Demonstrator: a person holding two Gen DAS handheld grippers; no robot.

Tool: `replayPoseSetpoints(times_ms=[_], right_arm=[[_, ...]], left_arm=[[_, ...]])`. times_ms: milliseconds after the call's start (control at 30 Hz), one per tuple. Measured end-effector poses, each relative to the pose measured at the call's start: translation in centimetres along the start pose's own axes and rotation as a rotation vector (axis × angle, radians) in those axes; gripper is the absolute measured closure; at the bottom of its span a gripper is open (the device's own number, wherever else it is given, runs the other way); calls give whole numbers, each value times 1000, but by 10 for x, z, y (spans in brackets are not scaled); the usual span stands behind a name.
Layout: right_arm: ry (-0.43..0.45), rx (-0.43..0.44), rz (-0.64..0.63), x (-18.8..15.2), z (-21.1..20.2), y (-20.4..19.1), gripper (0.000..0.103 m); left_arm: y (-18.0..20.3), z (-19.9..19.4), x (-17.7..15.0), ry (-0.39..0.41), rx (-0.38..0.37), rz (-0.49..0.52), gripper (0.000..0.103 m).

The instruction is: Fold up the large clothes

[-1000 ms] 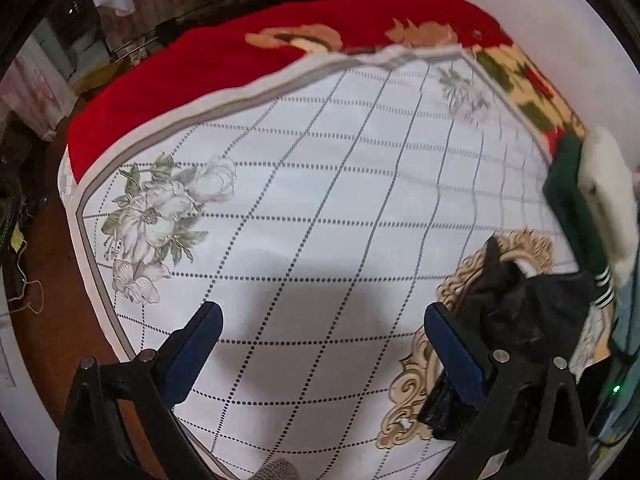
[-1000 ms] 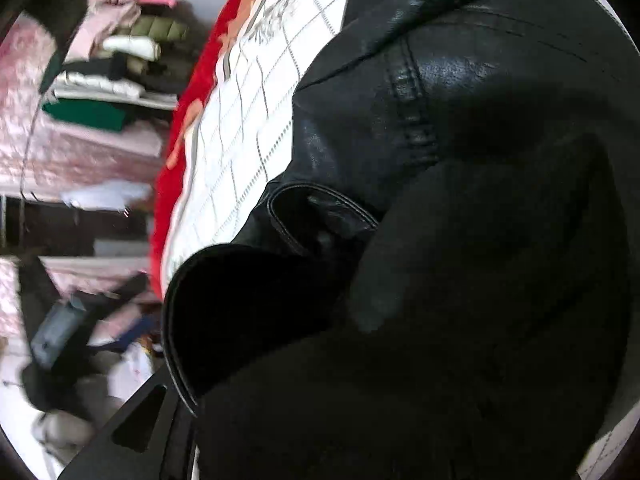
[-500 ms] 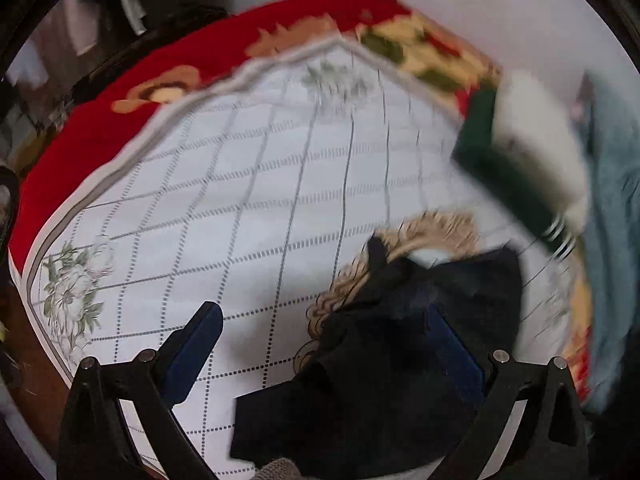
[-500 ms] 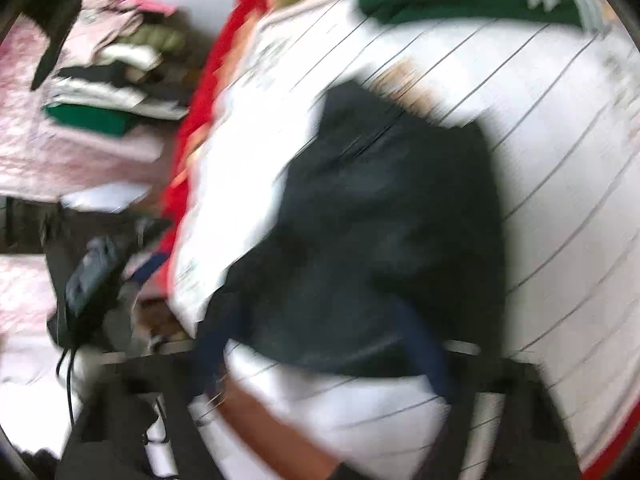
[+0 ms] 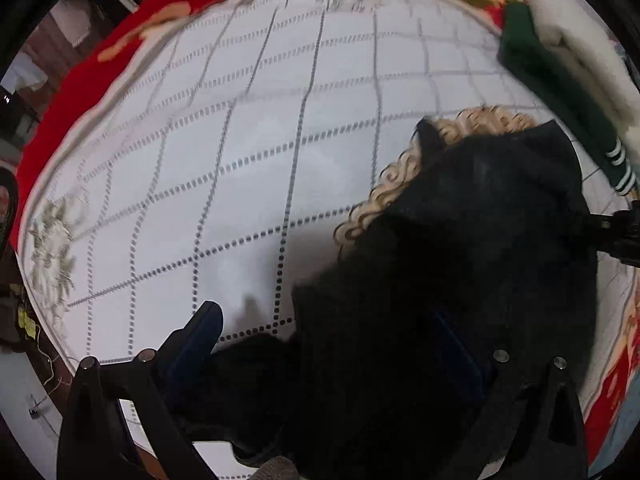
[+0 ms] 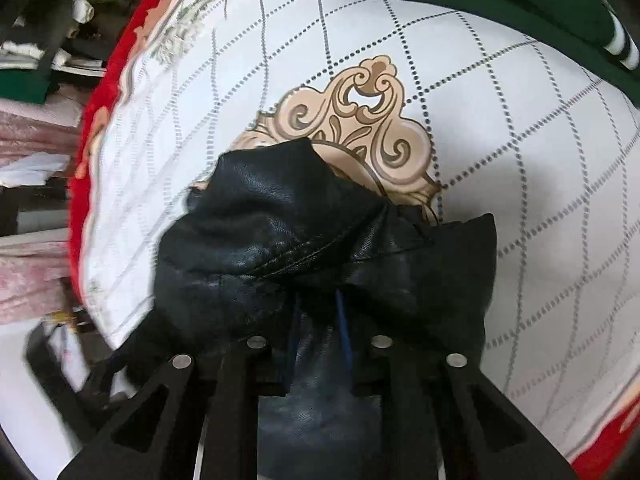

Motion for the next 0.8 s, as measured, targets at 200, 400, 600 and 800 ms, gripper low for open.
replayPoseSetpoints(times_ms=[200,400,600,800], right_arm=[[108,105,30,28,-43,-15,79],[29,35,72,29,47,-17,83],[107,188,67,15,-32,0,41],[197,247,275,-61,-67,83,0]], left_arm=[[7,-18,29,82,-9,-14,0],[4,1,33,78,6,-37,0],[-26,-38,2,51,-25,-200,0],[-34,-67,-54,15,-53,-446,0]])
Point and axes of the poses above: each gripper's, at about its wrist camera, not at the fingertips, and z roughly the way its jaws point, y to its right, x to its top, the point moved 4 cm from there along z, roughly the way its jaws point, and after that the axes turned 14 degrees about y, right-handed, at the moved point
